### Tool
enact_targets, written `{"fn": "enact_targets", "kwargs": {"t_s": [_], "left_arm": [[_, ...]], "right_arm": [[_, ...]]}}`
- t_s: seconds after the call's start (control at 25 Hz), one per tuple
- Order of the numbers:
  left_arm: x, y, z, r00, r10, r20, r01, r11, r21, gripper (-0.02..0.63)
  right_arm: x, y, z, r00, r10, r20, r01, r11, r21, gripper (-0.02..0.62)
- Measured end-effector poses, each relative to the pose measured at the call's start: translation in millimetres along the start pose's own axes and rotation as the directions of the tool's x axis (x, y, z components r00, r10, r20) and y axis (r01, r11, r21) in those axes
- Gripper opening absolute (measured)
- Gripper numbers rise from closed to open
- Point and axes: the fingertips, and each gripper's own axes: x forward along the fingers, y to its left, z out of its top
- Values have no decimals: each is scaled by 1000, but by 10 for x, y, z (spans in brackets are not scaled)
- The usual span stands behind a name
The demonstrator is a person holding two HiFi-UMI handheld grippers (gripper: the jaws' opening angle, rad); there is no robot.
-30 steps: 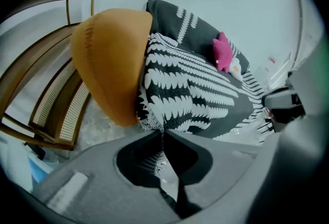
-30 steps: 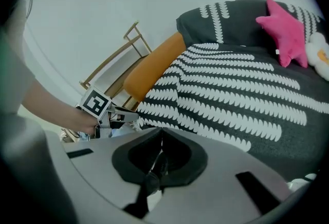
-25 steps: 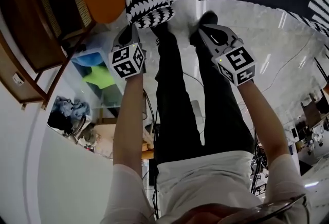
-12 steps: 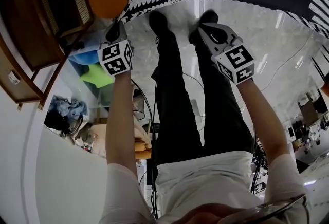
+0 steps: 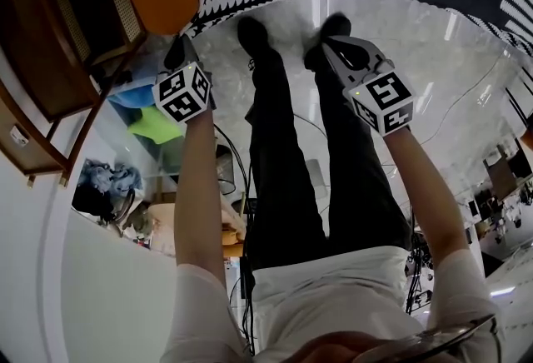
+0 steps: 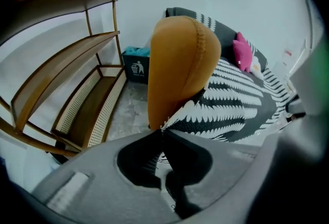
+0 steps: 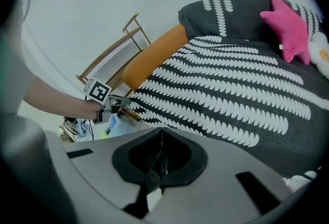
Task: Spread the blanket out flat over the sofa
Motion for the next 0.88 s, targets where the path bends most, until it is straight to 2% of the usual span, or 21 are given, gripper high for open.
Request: {"fn": "enact_targets", "kwargs": {"t_s": [0.28,0.32,0.36,0.44,0.88], "left_arm": [[169,-20,17,1000,15,-1,-15,1000,11,27],[169,-36,17,1000,3,-2,-3,1000,2,64],[168,-59,16,1000,-9,-2,9,1000,-8,159],[155,-112,10,1000,-26,-6,26,1000,-12,214],[-263,-431,146,997,-75,6,75,997,-22,224]], "right_arm": [[25,-13,-24,1000,3,13,-3,1000,14,6],[25,-6,-22,1000,4,15,-5,1000,15,6],[18,-6,-16,1000,5,16,-5,1000,16,6],[-11,-25,1,1000,3,13,-3,1000,19,6],[-422,-136,320,998,-24,53,25,999,-21,6]]}}
